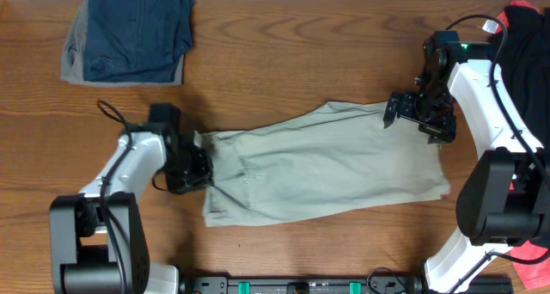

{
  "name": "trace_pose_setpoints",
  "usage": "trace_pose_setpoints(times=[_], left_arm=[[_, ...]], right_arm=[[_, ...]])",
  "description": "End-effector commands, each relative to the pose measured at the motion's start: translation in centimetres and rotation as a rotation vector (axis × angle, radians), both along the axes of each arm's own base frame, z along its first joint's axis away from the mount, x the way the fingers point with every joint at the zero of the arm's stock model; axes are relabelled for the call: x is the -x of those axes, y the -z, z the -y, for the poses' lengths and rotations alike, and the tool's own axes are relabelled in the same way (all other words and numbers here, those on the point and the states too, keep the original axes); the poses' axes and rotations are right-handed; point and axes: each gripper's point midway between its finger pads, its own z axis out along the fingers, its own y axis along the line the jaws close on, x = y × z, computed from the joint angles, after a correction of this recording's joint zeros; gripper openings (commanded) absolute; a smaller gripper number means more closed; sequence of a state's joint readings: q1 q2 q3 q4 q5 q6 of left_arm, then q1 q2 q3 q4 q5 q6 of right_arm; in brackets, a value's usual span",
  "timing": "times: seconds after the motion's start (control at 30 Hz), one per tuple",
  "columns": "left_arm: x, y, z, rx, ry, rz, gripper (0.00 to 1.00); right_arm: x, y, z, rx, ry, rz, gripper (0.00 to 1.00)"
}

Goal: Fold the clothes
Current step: 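Grasp the trousers' left end with the left gripper and lift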

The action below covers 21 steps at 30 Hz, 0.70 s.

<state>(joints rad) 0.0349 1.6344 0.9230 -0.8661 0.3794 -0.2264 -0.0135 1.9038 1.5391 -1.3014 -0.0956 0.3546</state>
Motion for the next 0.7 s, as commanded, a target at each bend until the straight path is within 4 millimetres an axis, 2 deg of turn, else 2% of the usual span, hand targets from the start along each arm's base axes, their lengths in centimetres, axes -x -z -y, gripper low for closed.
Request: trace_pose_setpoints(times=[0.0,0.13,0.33,0.53,0.67], left_arm=[[-2.0,-2.1,-4.7,-0.223,-0.067,0.018,0.05],[-3.7,-6.4,-7.0,-0.297,-0.11,0.038,0.06],[-6.4,-13.7,-7.8,-0.325,-0.128,0.144,0.06],[-7.7,-20.6,-5.6,-0.322,-0.047,0.279,0.06],[-8.5,-23.3,-2.7,-0.307,0.028,0.369,0.06]], right_arm=[[-0.4,-0.3,0.1,0.009,-0.013,0.016,0.99],[-0.4,-0.3,0.1,0.009,-0.013,0.016,0.99],[-0.4,-0.3,0.1,0.009,-0.013,0.016,0.99],[-0.4,-0.3,0.1,0.009,-0.013,0.016,0.99],[-0.4,-0.3,0.1,0.009,-0.013,0.016,0.99]])
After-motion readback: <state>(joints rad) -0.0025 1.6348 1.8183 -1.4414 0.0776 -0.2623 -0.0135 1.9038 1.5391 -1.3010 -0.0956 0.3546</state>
